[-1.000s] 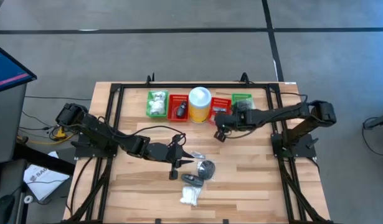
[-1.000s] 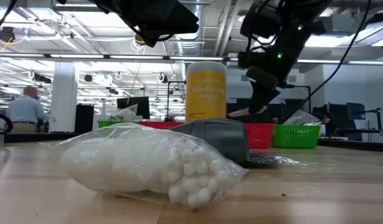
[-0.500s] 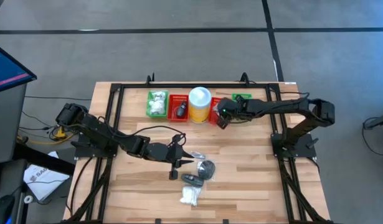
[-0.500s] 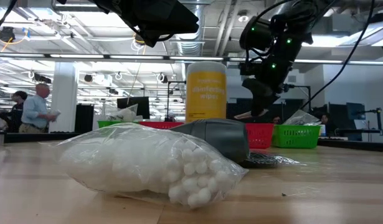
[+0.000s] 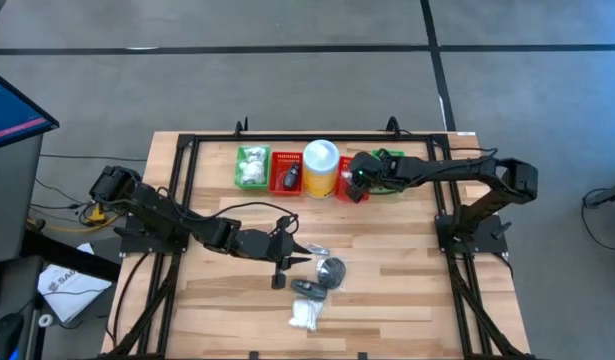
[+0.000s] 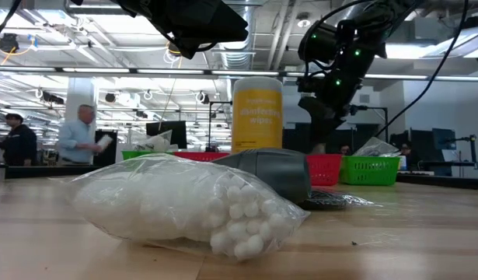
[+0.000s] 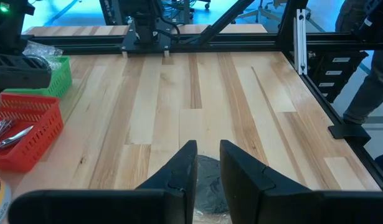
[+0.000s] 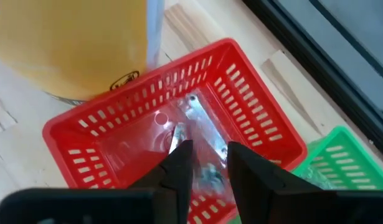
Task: Pick & Place Travel size toiletries
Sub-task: Put the silver nail cutter into the right red bin
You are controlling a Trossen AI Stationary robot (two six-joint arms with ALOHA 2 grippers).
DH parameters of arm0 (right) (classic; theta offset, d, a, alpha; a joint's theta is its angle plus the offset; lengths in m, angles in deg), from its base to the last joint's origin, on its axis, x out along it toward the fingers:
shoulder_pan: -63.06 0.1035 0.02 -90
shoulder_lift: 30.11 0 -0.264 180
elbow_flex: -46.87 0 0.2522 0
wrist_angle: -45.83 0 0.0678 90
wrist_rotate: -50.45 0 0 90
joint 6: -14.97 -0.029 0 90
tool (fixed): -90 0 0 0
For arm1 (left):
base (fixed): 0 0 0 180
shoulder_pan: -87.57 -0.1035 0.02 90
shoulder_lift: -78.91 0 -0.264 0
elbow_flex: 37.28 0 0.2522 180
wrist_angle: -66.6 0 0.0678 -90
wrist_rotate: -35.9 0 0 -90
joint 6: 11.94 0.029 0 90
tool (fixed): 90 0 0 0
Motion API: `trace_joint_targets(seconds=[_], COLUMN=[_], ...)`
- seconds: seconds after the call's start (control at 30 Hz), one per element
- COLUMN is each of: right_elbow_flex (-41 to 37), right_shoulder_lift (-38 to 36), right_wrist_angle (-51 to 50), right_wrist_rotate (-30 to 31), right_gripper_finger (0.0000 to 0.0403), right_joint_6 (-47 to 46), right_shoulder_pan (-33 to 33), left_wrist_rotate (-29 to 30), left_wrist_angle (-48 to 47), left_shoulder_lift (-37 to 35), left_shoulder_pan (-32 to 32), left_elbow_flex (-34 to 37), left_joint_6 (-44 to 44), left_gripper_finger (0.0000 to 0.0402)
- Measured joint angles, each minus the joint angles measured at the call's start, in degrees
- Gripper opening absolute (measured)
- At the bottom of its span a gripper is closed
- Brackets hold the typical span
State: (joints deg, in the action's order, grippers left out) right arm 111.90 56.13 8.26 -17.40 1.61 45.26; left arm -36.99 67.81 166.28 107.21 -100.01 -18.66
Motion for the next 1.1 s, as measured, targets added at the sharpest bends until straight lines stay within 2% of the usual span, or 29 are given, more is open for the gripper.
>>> trace_joint_targets(seconds=[0.33, 0.4, 0.57, 0.9, 1.1], right_elbow_flex=[0.00, 0.00, 0.00, 0.00, 0.04], right_shoulder_lift=[0.00, 0.00, 0.00, 0.08, 1.94], right_wrist_angle=[0.17, 0.42, 1.02, 4.93, 6.98], right_wrist_rotate=[-0.06, -1.61, -7.03, -7.32, -7.32], right_gripper_finger=[0.0092, 0.0092, 0.0092, 0.0093, 0.0093], right_joint_6=[0.35, 0.28, -0.03, -0.29, -3.68], right_shoulder_pan=[1.17, 2.46, 7.13, 17.53, 22.88], left_wrist_rotate=[0.00, 0.00, 0.00, 0.00, 0.00], left_wrist_angle=[0.00, -0.01, -0.01, -0.02, -0.01], left_shoulder_lift=[0.00, -0.01, 0.00, -0.01, 0.00], left_shoulder_pan=[0.00, 0.01, 0.01, 0.00, 0.00], left_elbow_flex=[0.00, 0.00, 0.00, 0.01, 0.02], left_joint_6=[0.00, 0.00, 0.00, 0.00, 0.00], left_gripper_finger=[0.0060, 0.0060, 0.0060, 0.0060, 0.0060])
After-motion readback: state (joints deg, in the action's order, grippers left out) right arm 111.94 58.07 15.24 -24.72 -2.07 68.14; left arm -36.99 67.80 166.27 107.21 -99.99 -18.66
